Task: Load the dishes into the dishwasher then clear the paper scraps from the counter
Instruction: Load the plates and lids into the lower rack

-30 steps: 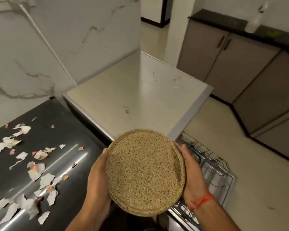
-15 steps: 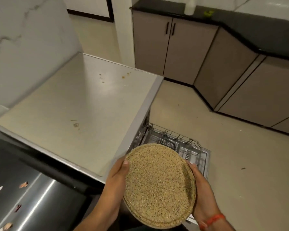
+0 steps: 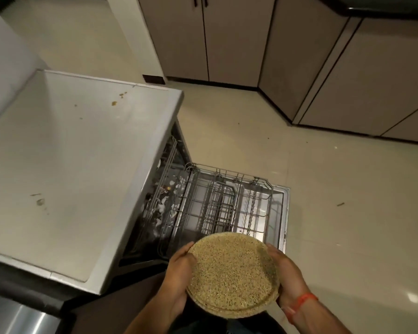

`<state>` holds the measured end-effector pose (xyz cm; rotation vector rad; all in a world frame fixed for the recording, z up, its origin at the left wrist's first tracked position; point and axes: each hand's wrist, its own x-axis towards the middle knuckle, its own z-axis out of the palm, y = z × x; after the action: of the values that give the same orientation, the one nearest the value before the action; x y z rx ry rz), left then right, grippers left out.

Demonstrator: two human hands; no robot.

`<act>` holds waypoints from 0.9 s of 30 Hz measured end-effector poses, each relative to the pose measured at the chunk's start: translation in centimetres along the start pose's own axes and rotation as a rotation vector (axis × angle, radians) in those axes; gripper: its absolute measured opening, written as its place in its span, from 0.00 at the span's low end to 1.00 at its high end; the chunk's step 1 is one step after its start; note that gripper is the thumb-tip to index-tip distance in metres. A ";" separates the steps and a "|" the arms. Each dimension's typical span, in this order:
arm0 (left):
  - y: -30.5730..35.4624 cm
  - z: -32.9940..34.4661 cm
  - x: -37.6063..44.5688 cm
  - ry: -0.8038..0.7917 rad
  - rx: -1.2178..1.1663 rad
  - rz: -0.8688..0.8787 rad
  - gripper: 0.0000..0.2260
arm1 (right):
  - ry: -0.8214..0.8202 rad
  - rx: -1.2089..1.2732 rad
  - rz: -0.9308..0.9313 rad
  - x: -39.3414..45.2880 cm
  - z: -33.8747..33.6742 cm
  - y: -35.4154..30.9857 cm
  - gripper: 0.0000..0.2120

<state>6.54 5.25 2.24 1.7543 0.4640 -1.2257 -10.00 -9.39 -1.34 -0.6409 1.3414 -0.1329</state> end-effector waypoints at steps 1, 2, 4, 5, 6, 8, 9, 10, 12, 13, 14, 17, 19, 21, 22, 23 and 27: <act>-0.1 0.4 0.4 0.011 -0.004 -0.022 0.18 | 0.009 -0.004 0.016 0.5 -0.2 0.2 0.11; -0.2 0.7 1.1 0.018 -0.006 -0.041 0.19 | 0.018 -0.001 0.033 1.1 -0.4 0.4 0.12; -0.7 1.0 2.8 0.037 0.034 -0.074 0.18 | 0.029 -0.012 0.059 2.6 -0.7 0.9 0.13; -0.8 1.1 3.9 0.049 0.060 -0.081 0.19 | 0.035 -0.022 0.064 3.3 -0.8 1.1 0.13; -1.2 1.1 5.1 0.045 0.096 -0.082 0.20 | 0.042 -0.026 0.075 3.9 -0.8 1.4 0.12; -1.6 1.2 7.2 0.051 0.165 -0.089 0.19 | 0.065 -0.030 0.094 5.4 -0.9 1.7 0.11; -2.2 1.2 8.7 0.062 0.196 -0.094 0.18 | 0.084 -0.038 0.100 6.1 -0.8 2.0 0.11; -2.5 1.3 9.5 0.058 0.222 -0.083 0.17 | 0.096 -0.048 0.104 6.9 -0.8 2.4 0.11; -3.4 1.4 11.5 0.042 0.289 -0.082 0.13 | 0.109 -0.080 0.104 8.1 -0.8 3.2 0.12; -3.9 1.4 12.7 0.036 0.349 -0.086 0.11 | 0.122 -0.100 0.110 8.9 -0.9 3.8 0.13; -4.5 1.4 13.6 0.002 0.410 -0.087 0.11 | 0.140 -0.119 0.126 9.7 -1.1 4.5 0.13; -5.7 1.1 15.8 -0.055 0.535 -0.139 0.12 | 0.170 -0.142 0.239 11.5 -2.0 7.4 0.14; -6.6 0.9 17.4 -0.072 0.592 -0.162 0.14 | 0.173 -0.162 0.317 12.3 -2.3 9.2 0.16; -7.5 0.8 19.4 -0.090 0.605 -0.170 0.14 | 0.169 -0.174 0.362 12.9 -2.4 10.3 0.16; -8.4 0.5 20.6 -0.102 0.648 -0.163 0.14 | 0.173 -0.177 0.375 13.3 -2.2 10.8 0.16; -8.8 0.5 21.9 -0.104 0.687 -0.147 0.14 | 0.187 -0.176 0.387 14.0 -2.1 11.0 0.16; -8.6 0.8 25.9 -0.138 0.781 -0.085 0.10 | 0.226 -0.166 0.390 16.8 -1.3 11.7 0.18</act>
<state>11.14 4.12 -24.61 2.2753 -0.0491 -1.7212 -10.20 -7.68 -21.77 -0.5002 1.6843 0.2300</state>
